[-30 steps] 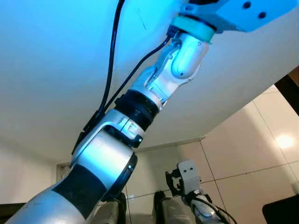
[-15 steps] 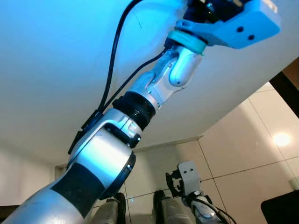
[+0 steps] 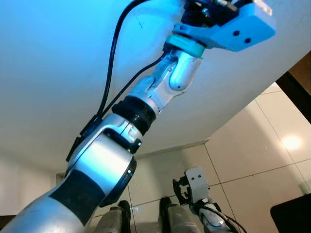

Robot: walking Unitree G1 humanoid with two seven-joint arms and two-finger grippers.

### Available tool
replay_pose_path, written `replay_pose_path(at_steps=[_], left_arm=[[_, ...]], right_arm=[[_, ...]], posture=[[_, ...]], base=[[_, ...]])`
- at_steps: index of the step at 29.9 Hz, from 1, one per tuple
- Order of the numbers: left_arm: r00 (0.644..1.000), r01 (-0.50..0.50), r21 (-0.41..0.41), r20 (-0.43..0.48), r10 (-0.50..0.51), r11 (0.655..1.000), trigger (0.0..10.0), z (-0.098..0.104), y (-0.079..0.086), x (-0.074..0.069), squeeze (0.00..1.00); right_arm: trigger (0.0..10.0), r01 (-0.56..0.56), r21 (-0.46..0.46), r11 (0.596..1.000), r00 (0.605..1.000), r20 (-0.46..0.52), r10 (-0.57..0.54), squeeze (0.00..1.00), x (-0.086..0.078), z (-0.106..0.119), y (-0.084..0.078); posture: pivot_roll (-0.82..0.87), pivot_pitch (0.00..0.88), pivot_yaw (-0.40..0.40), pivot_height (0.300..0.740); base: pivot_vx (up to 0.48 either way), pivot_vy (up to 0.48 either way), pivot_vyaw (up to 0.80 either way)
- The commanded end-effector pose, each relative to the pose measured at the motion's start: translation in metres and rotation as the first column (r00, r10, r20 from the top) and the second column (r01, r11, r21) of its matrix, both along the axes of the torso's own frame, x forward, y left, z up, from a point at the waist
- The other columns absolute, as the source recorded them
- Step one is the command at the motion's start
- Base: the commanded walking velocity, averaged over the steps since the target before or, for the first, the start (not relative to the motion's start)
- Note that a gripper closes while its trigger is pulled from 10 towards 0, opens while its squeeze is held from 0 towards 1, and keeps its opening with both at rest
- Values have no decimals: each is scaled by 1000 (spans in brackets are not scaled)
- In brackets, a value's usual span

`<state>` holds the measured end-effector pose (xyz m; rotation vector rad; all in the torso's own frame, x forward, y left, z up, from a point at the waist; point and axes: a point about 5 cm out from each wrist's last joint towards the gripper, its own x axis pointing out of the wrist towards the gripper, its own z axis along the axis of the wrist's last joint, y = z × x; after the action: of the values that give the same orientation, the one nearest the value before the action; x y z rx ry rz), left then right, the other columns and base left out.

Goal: Hang keys on a hook

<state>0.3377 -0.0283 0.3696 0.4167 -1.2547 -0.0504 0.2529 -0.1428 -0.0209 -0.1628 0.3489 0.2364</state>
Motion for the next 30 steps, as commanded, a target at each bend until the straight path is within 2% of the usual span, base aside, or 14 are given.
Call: replay_pose_path(at_steps=[1,2,9,10,23,25,30], left_arm=[[998,-41,-14,-44,40,999,10000,-11,10,8,929],[998,-38,-17,-46,37,999,10000,-11,11,7,1000],[998,-25,-24,-52,24,999,10000,-15,12,6,1000],[998,-16,-29,-55,14,999,10000,-16,12,5,0],[1000,-16,-81,-5,15,997,10000,-32,28,-10,0],[1000,-28,-73,3,28,997,10000,-46,37,-17,0],[1000,-28,-32,-3,28,999,10000,-64,49,-26,0]], right_arm=[[10000,2,-4,1000,999,-46,-2,0,-10,-9,-2],[10000,0,-4,1000,999,-46,0,0,-9,-9,-2],[10000,-5,-5,1000,999,-42,4,0,-7,-7,-1],[10000,-6,-6,1000,999,-42,5,0,-6,-7,-2],[10000,-5,-6,1000,999,-46,5,0,-9,-8,-2],[10000,-3,-3,1000,999,-48,3,0,-10,-9,-2],[10000,-3,-3,1000,999,-50,3,0,-11,-10,-2]], posture=[[-156,298,26,740],[-155,298,26,740],[-153,297,24,740],[-150,296,21,740],[-145,301,25,740],[-141,304,24,740],[-137,310,22,740]], base=[[0,0,0],[0,0,0],[0,0,0],[0,0,0],[0,0,0],[0,0,0],[0,0,0]])
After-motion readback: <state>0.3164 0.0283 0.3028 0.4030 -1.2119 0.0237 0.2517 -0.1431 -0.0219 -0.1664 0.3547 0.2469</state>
